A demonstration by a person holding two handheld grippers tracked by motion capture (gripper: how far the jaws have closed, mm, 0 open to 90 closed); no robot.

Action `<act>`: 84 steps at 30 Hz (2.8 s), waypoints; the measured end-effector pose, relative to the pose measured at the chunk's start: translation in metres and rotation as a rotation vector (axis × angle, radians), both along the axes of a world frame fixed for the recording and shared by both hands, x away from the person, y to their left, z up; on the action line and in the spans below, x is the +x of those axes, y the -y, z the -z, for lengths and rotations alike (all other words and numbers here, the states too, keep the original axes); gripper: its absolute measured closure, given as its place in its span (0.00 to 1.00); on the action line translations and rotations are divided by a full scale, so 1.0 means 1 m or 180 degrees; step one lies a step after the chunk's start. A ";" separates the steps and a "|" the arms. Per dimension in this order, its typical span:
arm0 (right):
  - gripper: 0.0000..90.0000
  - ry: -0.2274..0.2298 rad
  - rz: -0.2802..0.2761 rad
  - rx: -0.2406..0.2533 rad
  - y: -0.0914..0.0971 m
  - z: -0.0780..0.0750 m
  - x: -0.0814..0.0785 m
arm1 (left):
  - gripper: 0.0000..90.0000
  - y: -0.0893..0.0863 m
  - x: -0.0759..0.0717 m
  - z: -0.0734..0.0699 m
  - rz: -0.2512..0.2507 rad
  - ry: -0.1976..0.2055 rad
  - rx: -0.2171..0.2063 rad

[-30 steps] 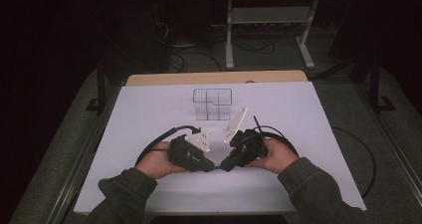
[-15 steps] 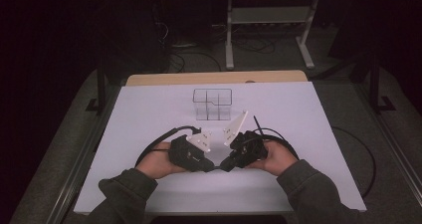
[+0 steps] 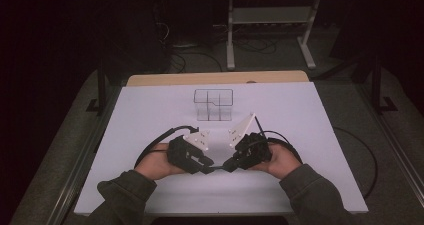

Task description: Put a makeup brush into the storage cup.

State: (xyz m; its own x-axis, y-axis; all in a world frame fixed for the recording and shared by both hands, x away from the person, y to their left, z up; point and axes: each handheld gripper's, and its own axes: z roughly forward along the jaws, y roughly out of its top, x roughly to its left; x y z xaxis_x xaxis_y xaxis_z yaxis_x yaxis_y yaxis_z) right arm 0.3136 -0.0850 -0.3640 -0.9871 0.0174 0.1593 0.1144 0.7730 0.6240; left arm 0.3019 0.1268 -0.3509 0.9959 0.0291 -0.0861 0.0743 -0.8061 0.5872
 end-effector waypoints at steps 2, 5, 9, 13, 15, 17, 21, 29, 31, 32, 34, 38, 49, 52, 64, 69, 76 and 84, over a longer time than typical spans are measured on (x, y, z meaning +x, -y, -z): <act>0.93 0.0007 0.0039 0.0047 0.003 0.001 -0.001 | 0.79 -0.003 0.000 0.000 -0.0026 -0.0011 -0.0028; 0.93 0.0067 0.0061 0.0118 0.007 0.002 -0.002 | 0.78 -0.006 0.000 0.001 -0.0092 -0.0045 -0.0069; 0.93 0.0092 0.0100 0.0219 0.012 0.003 -0.005 | 0.76 -0.012 0.000 0.001 -0.0122 -0.0046 -0.0106; 0.93 0.0114 0.0161 0.0309 0.018 0.006 -0.007 | 0.76 -0.017 0.001 0.000 -0.0142 -0.0075 -0.0162; 0.93 0.0137 0.0175 0.0379 0.020 0.008 -0.008 | 0.76 -0.019 0.000 -0.001 -0.0158 -0.0084 -0.0179; 0.93 0.0157 0.0203 0.0434 0.023 0.009 -0.009 | 0.75 -0.021 0.000 -0.001 -0.0162 -0.0083 -0.0178; 0.93 0.0127 0.0264 0.0549 0.028 0.012 -0.011 | 0.76 -0.022 0.000 0.000 -0.0164 -0.0087 -0.0180; 0.93 0.0175 0.0244 0.0596 0.029 0.017 -0.014 | 0.84 -0.021 0.002 0.001 -0.0131 -0.0116 -0.0153; 0.93 0.0205 0.0238 0.0601 0.029 0.017 -0.014 | 0.85 -0.021 0.002 0.001 -0.0118 -0.0116 -0.0157; 0.93 0.0196 0.0239 0.0603 0.029 0.016 -0.015 | 0.85 -0.021 0.002 0.001 -0.0109 -0.0113 -0.0153; 0.93 0.0212 0.0228 0.0617 0.029 0.016 -0.015 | 0.86 -0.021 0.002 0.001 -0.0105 -0.0113 -0.0150; 0.93 0.0228 0.0227 0.0634 0.029 0.015 -0.015 | 0.88 -0.022 0.003 0.000 -0.0095 -0.0126 -0.0141; 0.93 0.0246 0.0232 0.0644 0.030 0.014 -0.016 | 0.85 -0.021 0.005 0.000 -0.0099 -0.0167 -0.0138; 0.93 0.0255 0.0222 0.0660 0.030 0.014 -0.016 | 0.88 -0.021 0.004 0.001 -0.0077 -0.0165 -0.0123; 0.93 0.0240 0.0117 0.0585 0.028 0.015 -0.017 | 0.92 -0.016 -0.001 -0.002 0.0065 -0.0120 -0.0023; 0.92 0.0252 0.0073 0.0450 0.023 0.018 -0.017 | 0.92 -0.014 -0.002 -0.006 0.0098 -0.0071 0.0045; 0.92 0.0238 0.0043 0.0379 0.019 0.019 -0.017 | 0.93 -0.014 -0.003 -0.010 0.0101 -0.0025 0.0043; 0.91 0.0195 0.0031 0.0296 0.015 0.019 -0.015 | 0.93 -0.013 -0.004 -0.012 0.0103 0.0010 0.0098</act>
